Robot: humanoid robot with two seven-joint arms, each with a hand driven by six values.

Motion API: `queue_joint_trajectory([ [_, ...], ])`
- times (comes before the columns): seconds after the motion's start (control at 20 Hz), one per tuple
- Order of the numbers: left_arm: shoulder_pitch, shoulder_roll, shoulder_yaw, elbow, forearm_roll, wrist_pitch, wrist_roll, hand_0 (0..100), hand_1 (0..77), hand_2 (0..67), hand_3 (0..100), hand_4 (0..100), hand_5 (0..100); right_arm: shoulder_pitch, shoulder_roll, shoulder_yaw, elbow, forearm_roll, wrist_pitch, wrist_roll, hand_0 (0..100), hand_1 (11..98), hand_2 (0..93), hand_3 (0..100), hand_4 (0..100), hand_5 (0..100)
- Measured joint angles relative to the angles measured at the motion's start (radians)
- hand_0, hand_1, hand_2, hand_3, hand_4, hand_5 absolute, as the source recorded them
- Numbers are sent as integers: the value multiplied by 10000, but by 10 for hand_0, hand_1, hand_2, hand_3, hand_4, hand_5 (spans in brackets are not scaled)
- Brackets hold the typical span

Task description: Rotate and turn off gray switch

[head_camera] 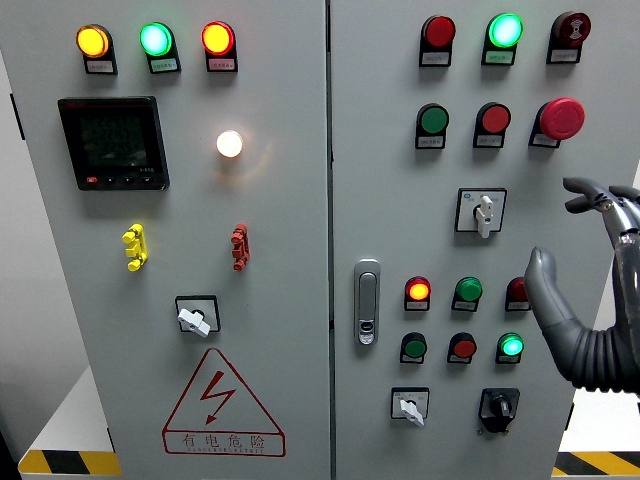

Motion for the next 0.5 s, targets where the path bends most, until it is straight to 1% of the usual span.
queue_joint_trajectory([
  [0.05, 0, 0, 0, 0, -2, 0, 0, 0, 0, 129, 183, 94, 120, -27, 0, 20, 6, -106, -191, 282, 667, 435, 234, 330, 166, 261],
  [0.1, 0, 0, 0, 0, -2, 0, -1, 0, 0, 129, 183, 94, 120, -77, 0, 42, 7, -169, -334, 460, 665, 441, 235, 332, 170, 260],
  [0.3, 0, 0, 0, 0, -2, 0, -1, 0, 0, 129, 183, 94, 120, -429, -22, 85, 8, -261, -765, 778, 664, 450, 243, 349, 185, 274],
  [0.5, 0, 0, 0, 0, -1, 0, -5, 0, 0, 129, 183, 94, 120, -844, -30, 193, 9, -476, -866, 1168, 660, 454, 243, 343, 176, 266],
])
